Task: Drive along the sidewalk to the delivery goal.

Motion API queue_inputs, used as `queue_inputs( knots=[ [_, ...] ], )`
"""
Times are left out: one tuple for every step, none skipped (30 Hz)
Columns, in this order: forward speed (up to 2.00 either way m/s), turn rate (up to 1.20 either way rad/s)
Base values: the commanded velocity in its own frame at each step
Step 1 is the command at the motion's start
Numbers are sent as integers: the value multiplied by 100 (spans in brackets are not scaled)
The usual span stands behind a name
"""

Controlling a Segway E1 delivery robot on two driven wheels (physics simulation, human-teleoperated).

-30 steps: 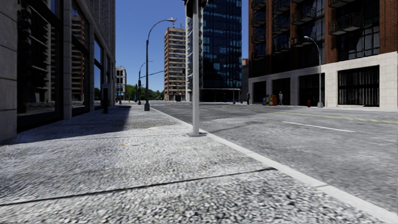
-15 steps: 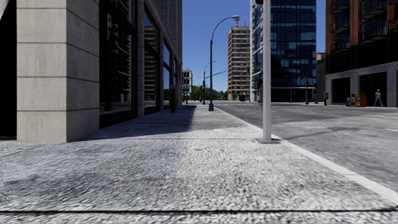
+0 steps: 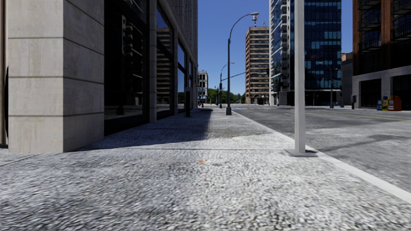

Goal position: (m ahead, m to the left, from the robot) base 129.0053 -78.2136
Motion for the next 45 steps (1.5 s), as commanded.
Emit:
queue_inputs(
  knots=[
    [200,0],
    [200,0],
    [200,0],
    [200,0],
    [200,0],
    [200,0],
    [200,0],
    [200,0],
    [200,0],
    [200,0],
    [200,0],
    [200,0],
    [200,0],
    [200,0],
    [200,0],
    [200,0],
    [200,0],
    [200,0],
    [200,0],
    [200,0],
    [200,0],
    [200,0],
    [200,0],
    [200,0],
    [200,0],
    [200,-2],
    [200,-13],
    [200,-13],
    [200,-20],
    [200,-24],
    [200,-24],
    [200,-24],
    [200,-24],
    [200,-24],
    [200,-25],
    [200,-25],
    [200,-25],
    [200,-25],
    [200,-25],
    [200,-30],
    [200,-35],
    [200,0],
    [200,0],
    [200,0],
    [200,0]
  ],
)
